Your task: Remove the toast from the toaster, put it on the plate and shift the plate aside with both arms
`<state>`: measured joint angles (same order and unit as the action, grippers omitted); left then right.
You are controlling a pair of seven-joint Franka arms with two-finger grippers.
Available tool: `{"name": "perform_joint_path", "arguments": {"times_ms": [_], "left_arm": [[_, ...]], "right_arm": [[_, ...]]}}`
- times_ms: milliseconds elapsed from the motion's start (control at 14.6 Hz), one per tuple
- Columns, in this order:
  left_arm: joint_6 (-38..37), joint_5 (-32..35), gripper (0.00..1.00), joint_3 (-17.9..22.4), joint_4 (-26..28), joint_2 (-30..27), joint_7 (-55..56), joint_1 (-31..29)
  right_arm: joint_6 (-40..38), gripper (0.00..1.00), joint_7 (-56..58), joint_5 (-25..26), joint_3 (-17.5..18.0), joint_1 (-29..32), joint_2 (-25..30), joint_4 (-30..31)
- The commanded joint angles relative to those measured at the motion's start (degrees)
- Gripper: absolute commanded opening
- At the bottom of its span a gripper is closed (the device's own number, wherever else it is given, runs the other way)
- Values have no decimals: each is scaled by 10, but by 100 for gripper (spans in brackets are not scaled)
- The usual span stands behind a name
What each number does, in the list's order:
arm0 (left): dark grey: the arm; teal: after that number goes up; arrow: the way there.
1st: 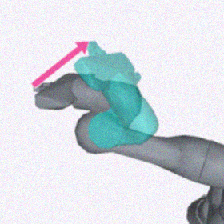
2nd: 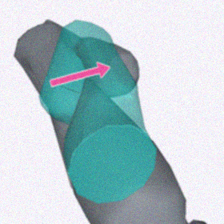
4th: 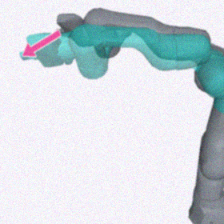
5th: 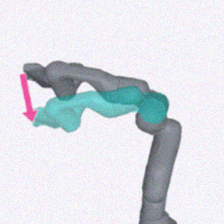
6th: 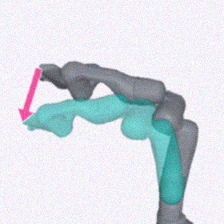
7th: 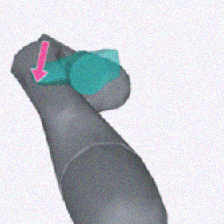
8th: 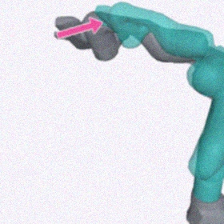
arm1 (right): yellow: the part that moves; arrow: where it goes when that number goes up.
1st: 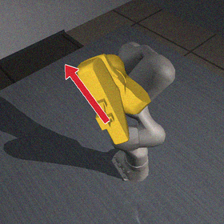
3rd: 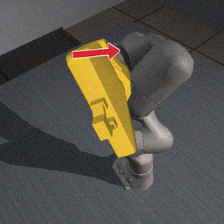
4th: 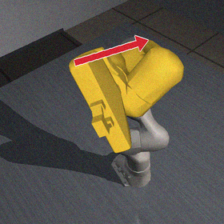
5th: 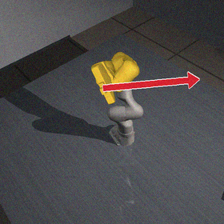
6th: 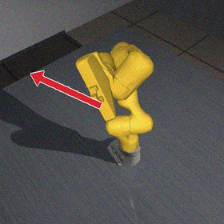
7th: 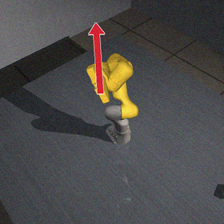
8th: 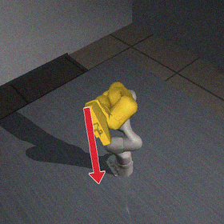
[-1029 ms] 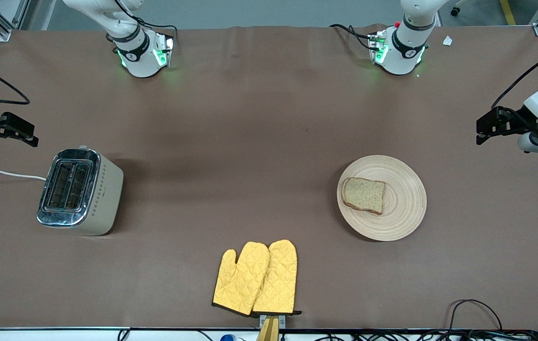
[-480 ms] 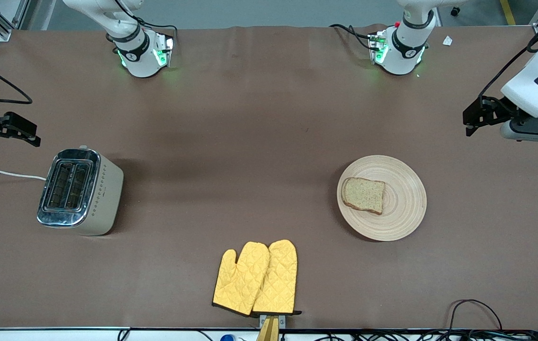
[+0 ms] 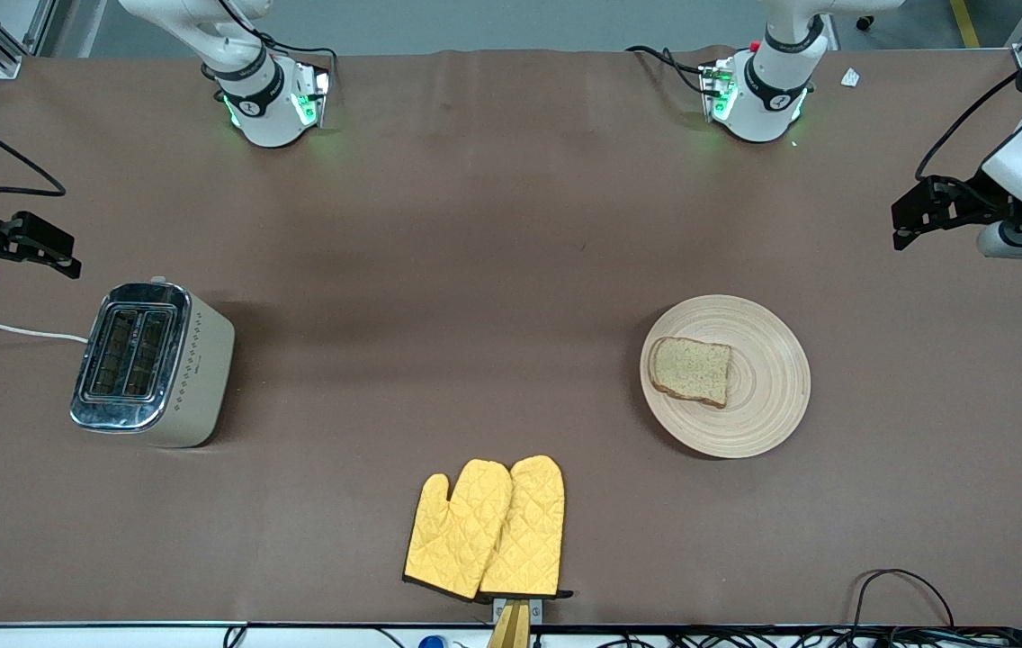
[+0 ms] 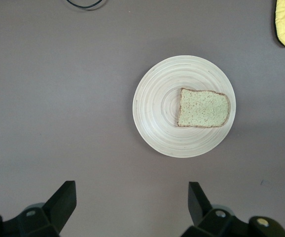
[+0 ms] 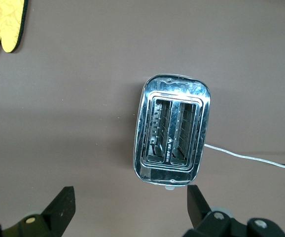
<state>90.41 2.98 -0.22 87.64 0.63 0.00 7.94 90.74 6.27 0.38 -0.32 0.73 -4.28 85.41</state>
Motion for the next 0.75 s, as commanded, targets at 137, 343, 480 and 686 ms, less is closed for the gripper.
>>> {"name": "perform_joint_path", "arguments": {"times_ms": [137, 343, 480, 686], "left_arm": [[13, -4, 100, 7, 24, -15, 0, 8], [13, -5, 100, 7, 18, -11, 6, 8], [13, -5, 100, 7, 18, -11, 4, 4], [13, -4, 100, 10, 17, -11, -4, 1]], "right_arm": [[-6, 100, 0, 8, -4, -3, 10, 6], [-11, 100, -2, 8, -2, -11, 12, 6], [-15, 100, -3, 8, -3, -12, 12, 5], [-14, 100, -2, 8, -5, -10, 11, 5]]}}
